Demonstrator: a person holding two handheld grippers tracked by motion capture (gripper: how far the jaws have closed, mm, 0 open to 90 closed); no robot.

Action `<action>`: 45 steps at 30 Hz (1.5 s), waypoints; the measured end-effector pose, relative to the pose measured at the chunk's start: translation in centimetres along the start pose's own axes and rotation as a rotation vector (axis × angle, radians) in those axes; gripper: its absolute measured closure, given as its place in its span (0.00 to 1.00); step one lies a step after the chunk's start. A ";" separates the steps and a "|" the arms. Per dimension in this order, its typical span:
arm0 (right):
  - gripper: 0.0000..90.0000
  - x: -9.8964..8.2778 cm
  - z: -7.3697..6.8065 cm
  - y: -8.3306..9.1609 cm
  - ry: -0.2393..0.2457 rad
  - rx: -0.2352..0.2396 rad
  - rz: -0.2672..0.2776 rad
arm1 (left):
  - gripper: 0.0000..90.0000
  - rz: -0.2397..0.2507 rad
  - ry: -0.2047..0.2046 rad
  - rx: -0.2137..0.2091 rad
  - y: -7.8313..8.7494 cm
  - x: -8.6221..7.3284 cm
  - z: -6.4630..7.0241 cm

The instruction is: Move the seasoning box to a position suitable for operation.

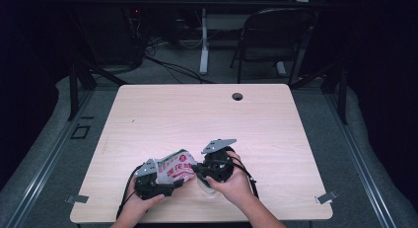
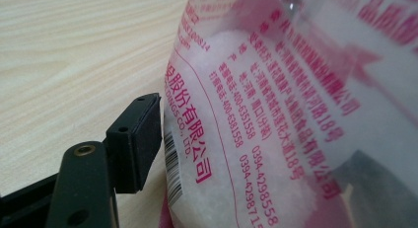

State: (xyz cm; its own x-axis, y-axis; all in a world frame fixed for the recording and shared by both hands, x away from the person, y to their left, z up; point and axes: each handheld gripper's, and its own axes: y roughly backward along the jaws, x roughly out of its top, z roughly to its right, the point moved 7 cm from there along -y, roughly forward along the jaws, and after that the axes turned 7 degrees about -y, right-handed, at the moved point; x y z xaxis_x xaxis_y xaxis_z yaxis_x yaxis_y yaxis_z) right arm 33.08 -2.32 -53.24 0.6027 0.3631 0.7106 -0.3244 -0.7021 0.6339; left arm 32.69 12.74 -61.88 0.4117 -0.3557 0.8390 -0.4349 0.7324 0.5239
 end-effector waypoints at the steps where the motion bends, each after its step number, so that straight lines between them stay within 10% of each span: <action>1: 1.00 0.0 0.0 0.0 0.001 0.000 -0.001 | 0.34 -0.008 -0.003 0.000 -0.2 -0.1 0.0; 45: 1.00 0.8 -0.4 -0.2 0.014 -0.015 0.030 | 0.46 -0.117 -0.022 0.019 -0.9 -1.0 0.3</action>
State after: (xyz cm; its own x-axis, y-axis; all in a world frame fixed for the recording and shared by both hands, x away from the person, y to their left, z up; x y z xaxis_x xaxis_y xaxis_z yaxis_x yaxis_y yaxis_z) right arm 33.35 -1.67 -52.74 0.5821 0.3509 0.7335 -0.3532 -0.7035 0.6168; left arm 32.45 12.30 -63.17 0.4427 -0.4513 0.7748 -0.4001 0.6739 0.6211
